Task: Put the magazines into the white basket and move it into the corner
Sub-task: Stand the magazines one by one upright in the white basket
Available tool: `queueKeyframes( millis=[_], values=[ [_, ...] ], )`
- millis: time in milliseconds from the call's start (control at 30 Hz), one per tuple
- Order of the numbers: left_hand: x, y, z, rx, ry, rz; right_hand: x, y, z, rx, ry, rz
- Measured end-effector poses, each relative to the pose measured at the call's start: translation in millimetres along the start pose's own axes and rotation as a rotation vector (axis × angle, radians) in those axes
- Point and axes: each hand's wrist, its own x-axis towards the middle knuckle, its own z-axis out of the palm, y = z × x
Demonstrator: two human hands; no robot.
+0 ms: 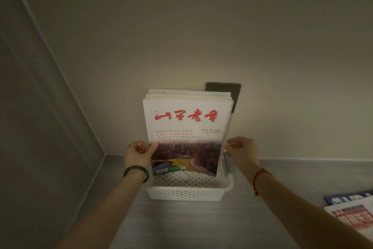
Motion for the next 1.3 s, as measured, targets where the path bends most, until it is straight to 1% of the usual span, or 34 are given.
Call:
queueKeyframes(
  millis=[100,200,267,333,500,633,733,800,867,967,1033,1100,1167,1233,1300],
  values=[
    [-25,5,0,-0.01,-0.052,0.011,-14,10,-32,0.059,-0.046,0.005],
    [-65,11,13,-0.072,-0.185,0.018,-38,35,-79,0.052,-0.079,-0.008],
    [-100,8,31,-0.155,-0.301,-0.037,-55,58,-113,0.007,-0.101,0.0],
    [-139,1,53,-0.181,-0.396,-0.085,-70,83,-151,-0.053,-0.142,0.038],
    [-239,-20,121,-0.116,-0.626,-0.21,-98,149,-245,-0.198,-0.075,0.141],
    [-313,-24,175,-0.067,-0.759,-0.311,-110,191,-316,-0.148,-0.165,0.321],
    [-358,-27,213,-0.035,-0.825,-0.394,-110,222,-355,-0.208,-0.151,0.318],
    [-382,-30,236,-0.014,-0.859,-0.443,-107,239,-375,-0.227,-0.161,0.324],
    [-402,-33,255,-0.043,-0.868,-0.496,-101,255,-390,-0.264,-0.19,0.318],
    [-420,-43,279,-0.083,-0.846,-0.496,-93,274,-403,-0.331,-0.252,0.308],
    [-427,-49,289,-0.094,-0.801,-0.491,-92,286,-407,-0.37,-0.309,0.296],
    [-430,-51,295,-0.03,-0.744,-0.452,-92,298,-409,-0.498,-0.379,0.206],
    [-433,-50,300,-0.009,-0.733,-0.43,-91,304,-409,-0.623,-0.409,0.145],
    [-436,-49,304,0.005,-0.745,-0.375,-91,307,-409,-0.634,-0.409,0.123],
    [-439,-45,306,0.058,-0.767,-0.272,-90,308,-410,-0.617,-0.412,0.109]
  ],
)
